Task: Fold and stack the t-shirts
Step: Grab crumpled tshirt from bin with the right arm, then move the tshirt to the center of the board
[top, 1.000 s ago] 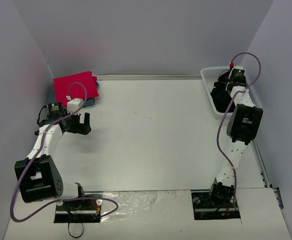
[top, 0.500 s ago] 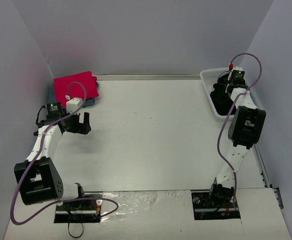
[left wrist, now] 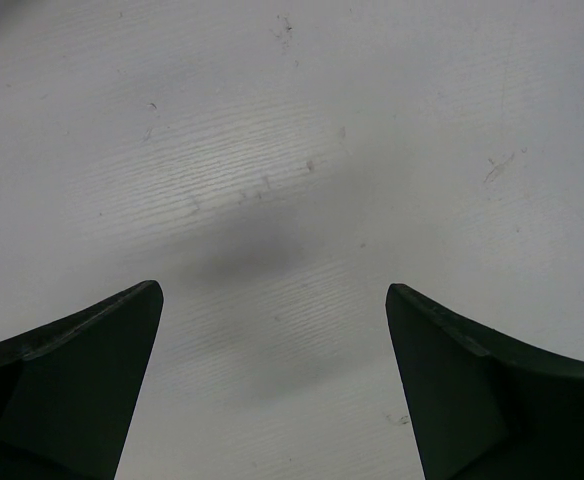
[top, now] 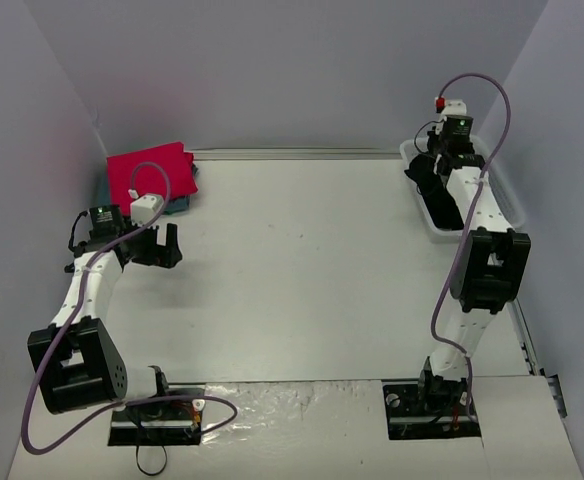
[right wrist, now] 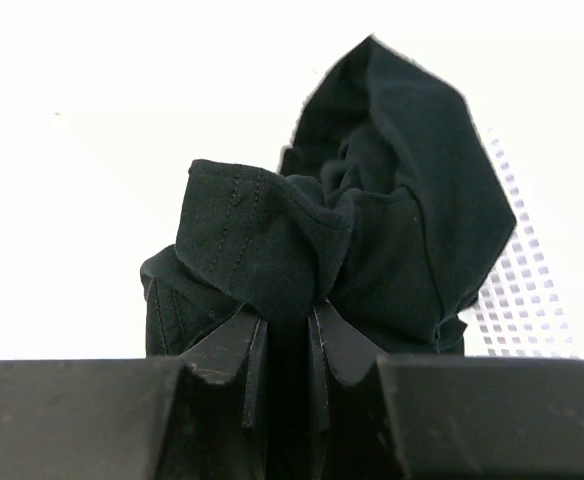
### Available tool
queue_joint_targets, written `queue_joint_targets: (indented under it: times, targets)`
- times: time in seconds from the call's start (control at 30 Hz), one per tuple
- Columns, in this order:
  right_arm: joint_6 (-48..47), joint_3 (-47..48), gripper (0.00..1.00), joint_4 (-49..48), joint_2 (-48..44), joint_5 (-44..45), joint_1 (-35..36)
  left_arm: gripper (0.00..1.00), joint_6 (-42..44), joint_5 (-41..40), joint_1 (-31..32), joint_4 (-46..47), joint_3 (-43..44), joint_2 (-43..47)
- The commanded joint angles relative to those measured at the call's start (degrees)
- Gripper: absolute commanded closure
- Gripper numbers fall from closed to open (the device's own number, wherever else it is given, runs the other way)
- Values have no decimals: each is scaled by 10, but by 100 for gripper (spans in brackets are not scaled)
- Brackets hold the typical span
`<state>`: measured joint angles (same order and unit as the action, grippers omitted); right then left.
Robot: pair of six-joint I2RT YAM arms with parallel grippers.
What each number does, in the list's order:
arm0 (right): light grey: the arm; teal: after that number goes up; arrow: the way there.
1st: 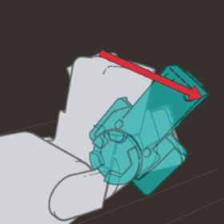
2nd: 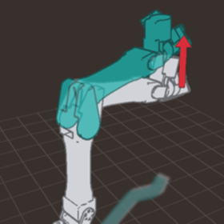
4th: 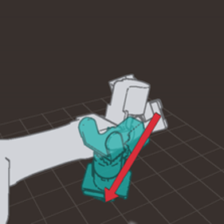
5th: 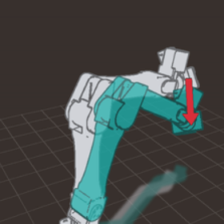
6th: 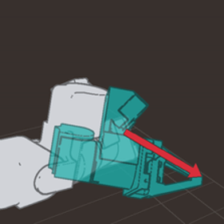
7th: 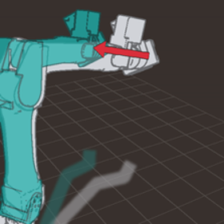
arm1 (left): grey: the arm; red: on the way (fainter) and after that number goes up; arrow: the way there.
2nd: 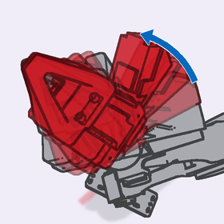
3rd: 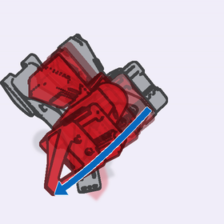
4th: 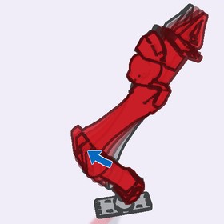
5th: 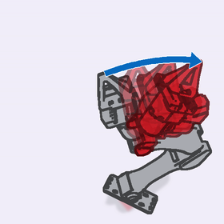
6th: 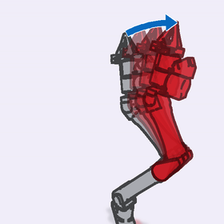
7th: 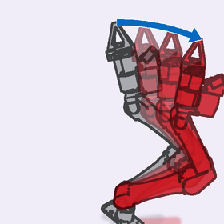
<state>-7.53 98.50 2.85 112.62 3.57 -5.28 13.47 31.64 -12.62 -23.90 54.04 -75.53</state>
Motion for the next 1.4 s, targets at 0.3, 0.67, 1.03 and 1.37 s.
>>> queue_joint_targets:
  times: [0.3,0.67,1.03,1.37]
  targets:
    - [-49,71,100,6,-151,36,83,6,11,19,-11,-10,23,27]
    - [-68,131,100,72,-254,-49,206,6,10,23,-14,-4,19,32]
    - [-107,57,100,220,-313,-388,281,6,11,25,-14,-6,21,28]
    - [-182,-90,100,247,-294,-344,282,6,14,32,-14,-11,25,26]
